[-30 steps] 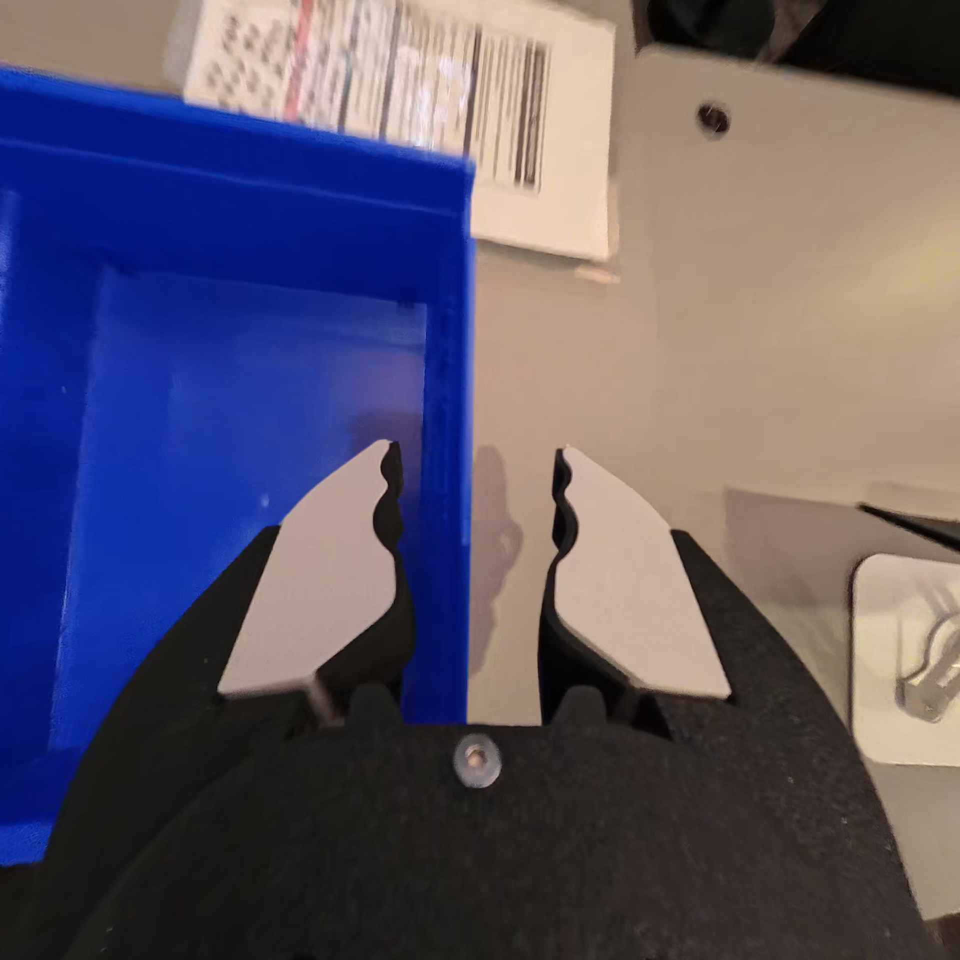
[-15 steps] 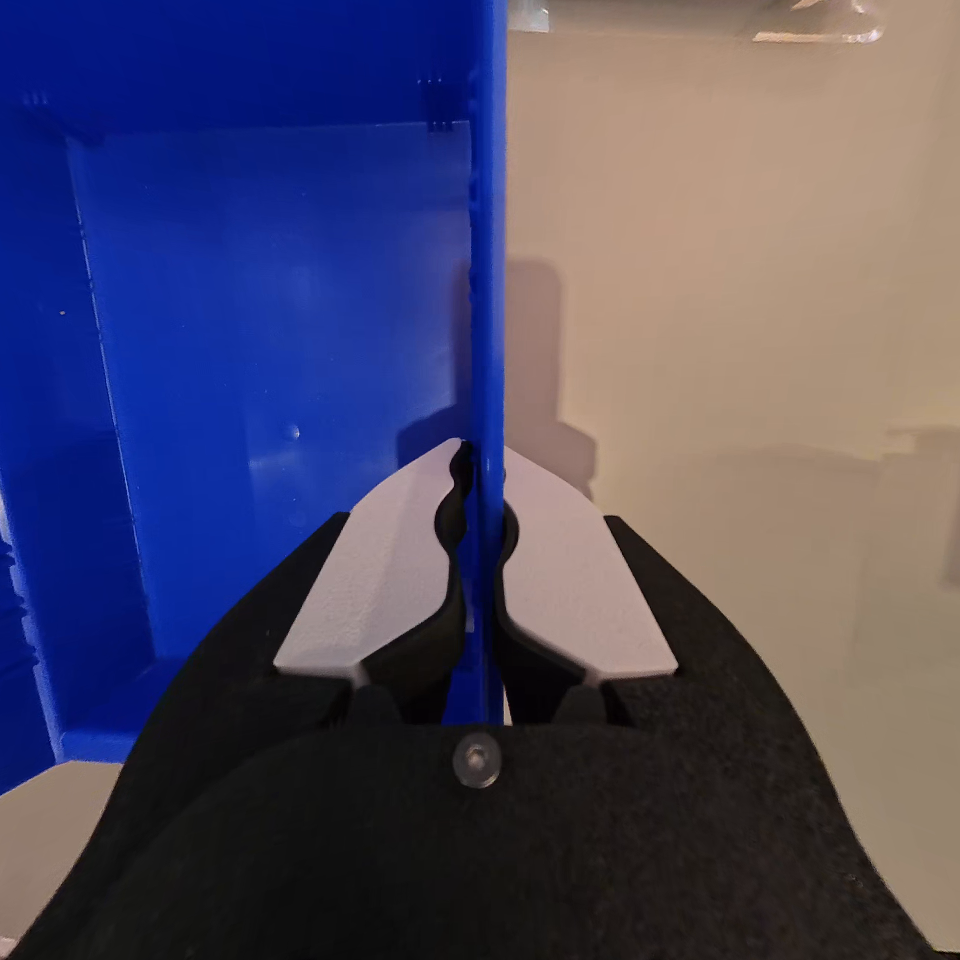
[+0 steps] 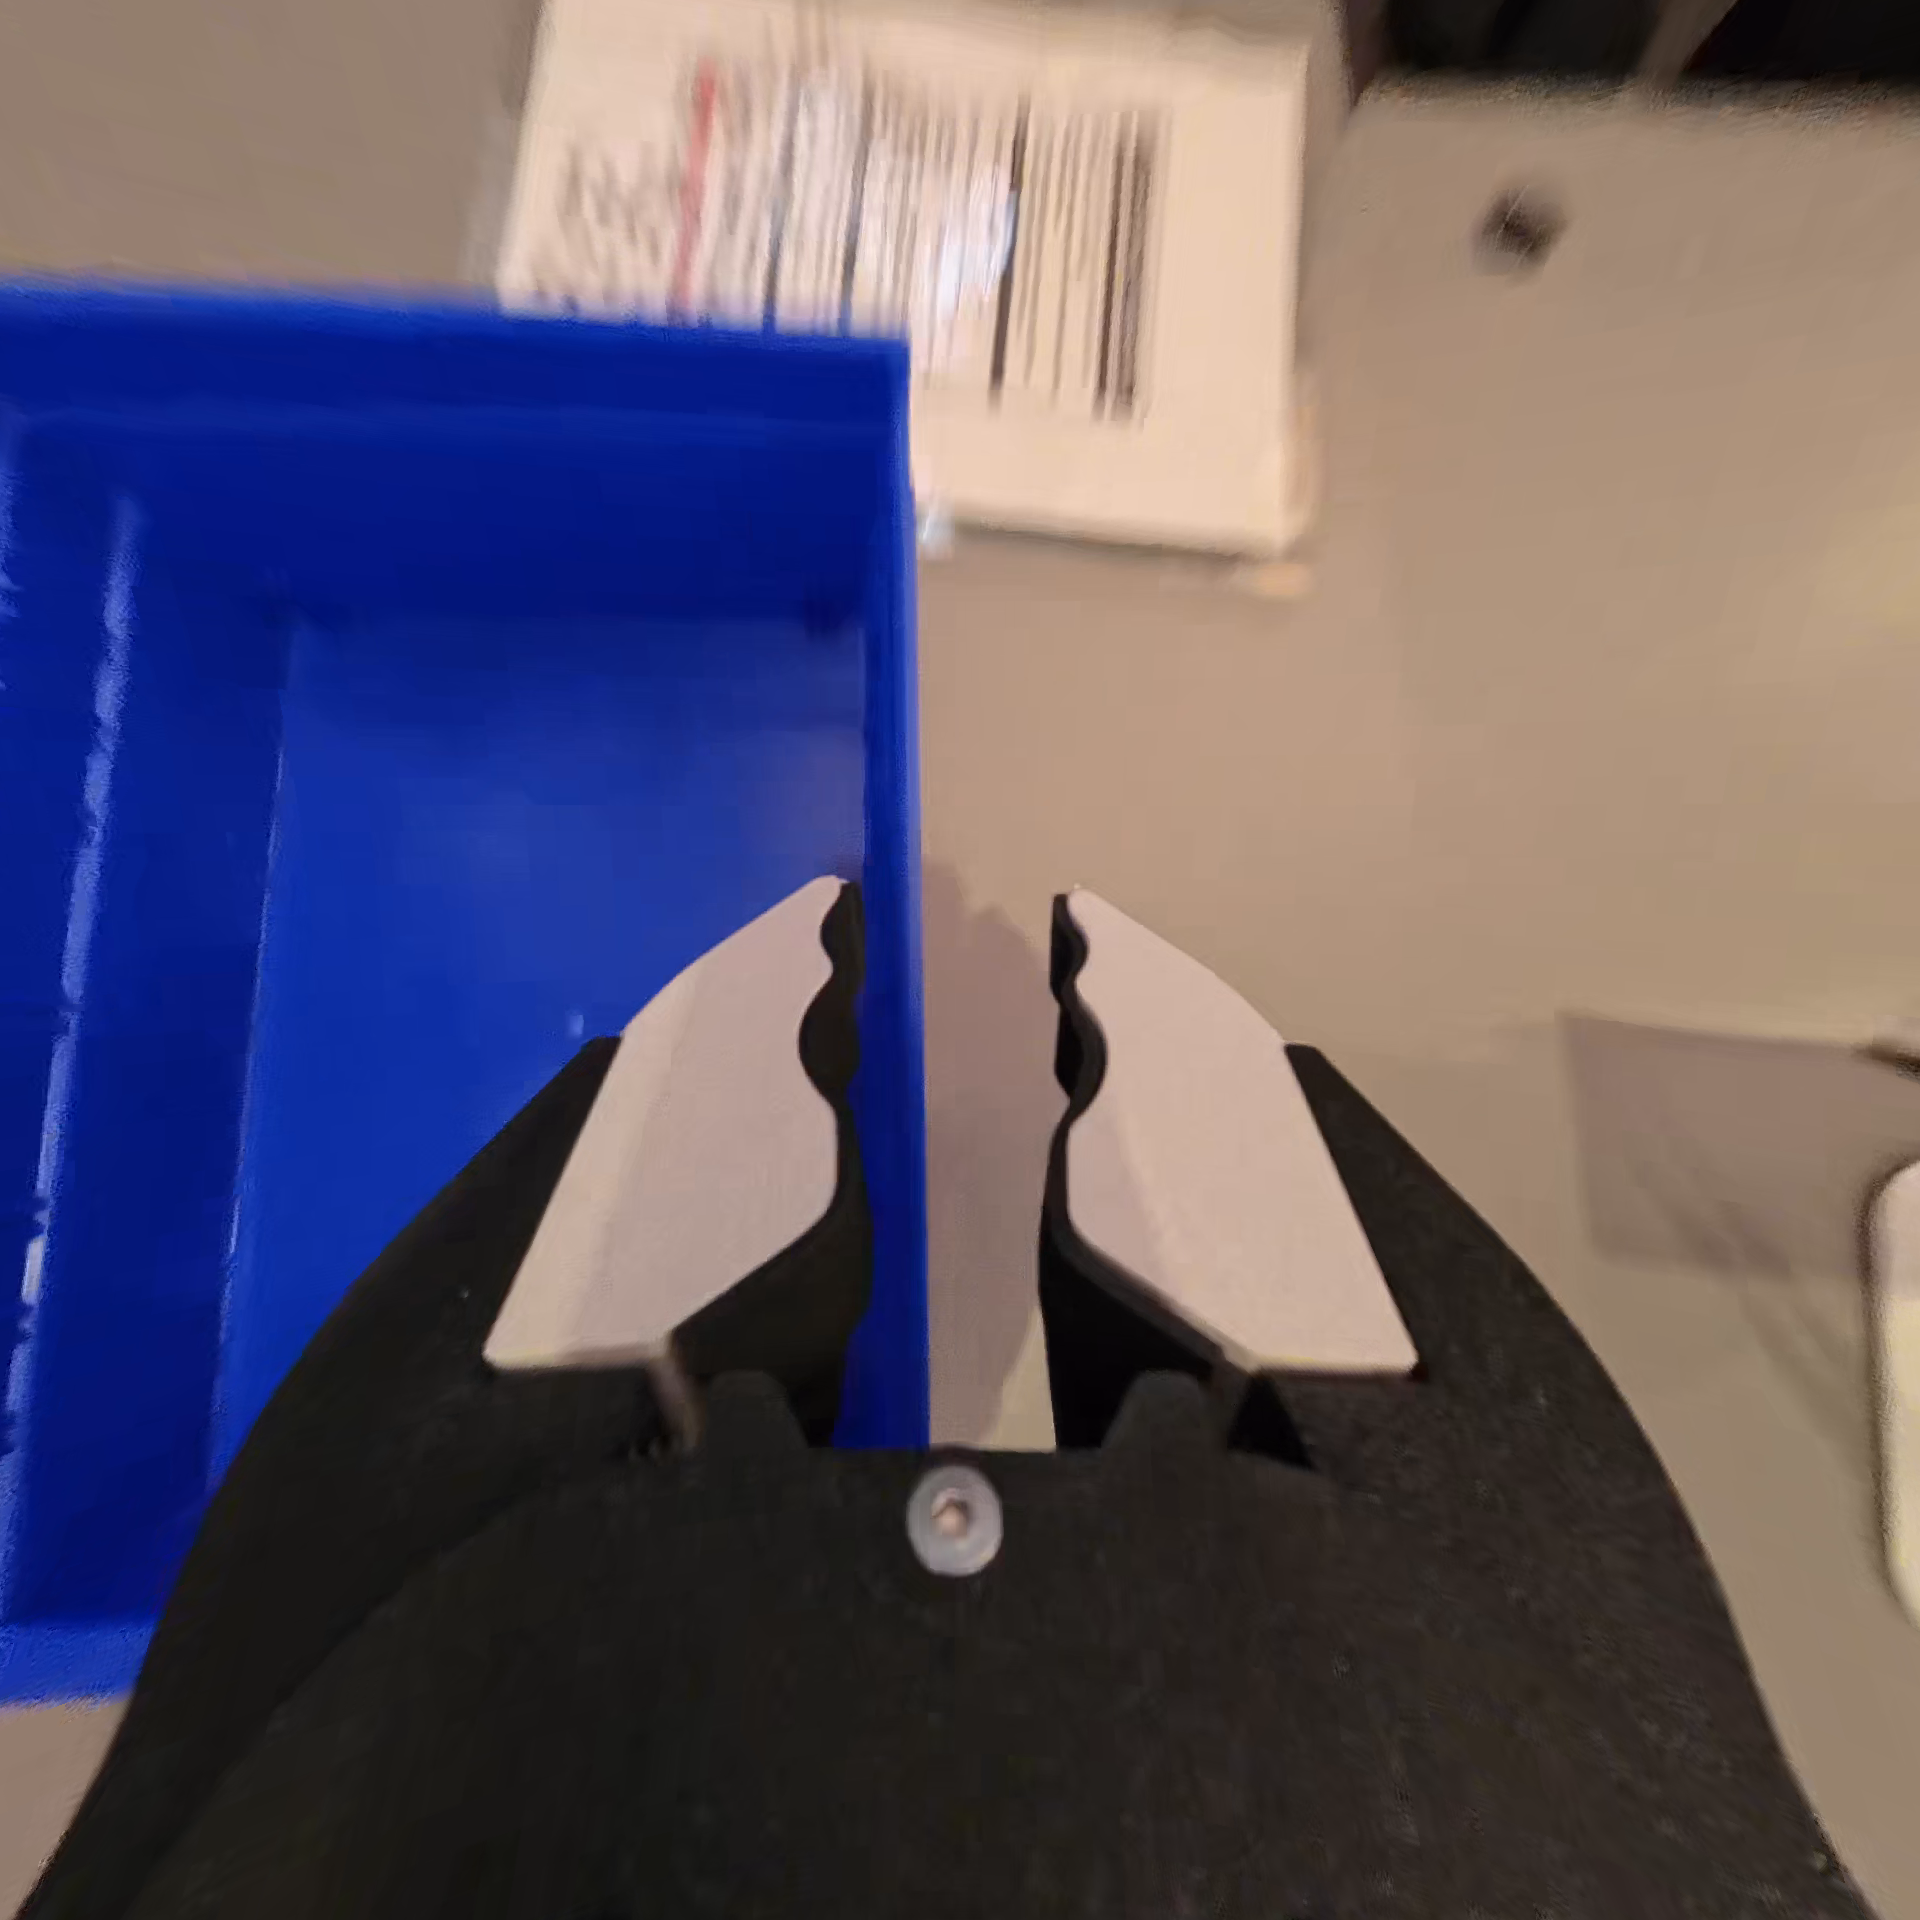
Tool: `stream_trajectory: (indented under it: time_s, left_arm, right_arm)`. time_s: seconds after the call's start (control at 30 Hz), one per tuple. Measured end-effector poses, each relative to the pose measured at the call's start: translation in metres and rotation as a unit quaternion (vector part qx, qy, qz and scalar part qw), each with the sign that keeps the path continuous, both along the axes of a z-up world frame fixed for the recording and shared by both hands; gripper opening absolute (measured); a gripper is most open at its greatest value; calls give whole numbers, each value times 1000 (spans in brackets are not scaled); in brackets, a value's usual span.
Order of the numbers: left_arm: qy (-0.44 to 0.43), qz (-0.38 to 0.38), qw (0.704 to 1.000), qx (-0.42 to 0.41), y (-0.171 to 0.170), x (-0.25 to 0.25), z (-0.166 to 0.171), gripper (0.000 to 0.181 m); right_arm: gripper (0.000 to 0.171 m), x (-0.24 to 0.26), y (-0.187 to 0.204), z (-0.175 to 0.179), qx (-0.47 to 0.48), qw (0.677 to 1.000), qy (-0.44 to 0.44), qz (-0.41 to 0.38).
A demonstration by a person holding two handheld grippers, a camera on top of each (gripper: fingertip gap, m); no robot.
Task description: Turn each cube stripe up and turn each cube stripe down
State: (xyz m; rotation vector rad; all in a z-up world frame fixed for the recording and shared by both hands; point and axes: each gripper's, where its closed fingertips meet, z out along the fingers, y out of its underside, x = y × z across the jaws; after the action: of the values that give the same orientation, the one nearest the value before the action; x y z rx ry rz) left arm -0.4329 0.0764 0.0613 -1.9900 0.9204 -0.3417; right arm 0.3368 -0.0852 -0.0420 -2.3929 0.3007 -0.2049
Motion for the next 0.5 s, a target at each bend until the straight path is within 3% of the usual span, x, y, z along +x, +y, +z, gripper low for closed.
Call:
stream_trajectory:
  time_s: [0.1,0.2,0.3,0.5]
  left_arm:
    - [-24,-47,991,126,-17,7,31,39]
    - [45,-82,972,213,-25,10,20,33]
    - [137,-109,970,169,-24,11,-18,30]
    - [188,-181,965,17,-28,36,-83,39]
  right_arm:
    - [41,-16,13,66,157,983,-77,49]
    - [64,-50,22,108,288,947,-90,113]
    - [70,-77,29,118,331,926,-67,169]
    - [69,-94,38,94,268,940,-42,208]
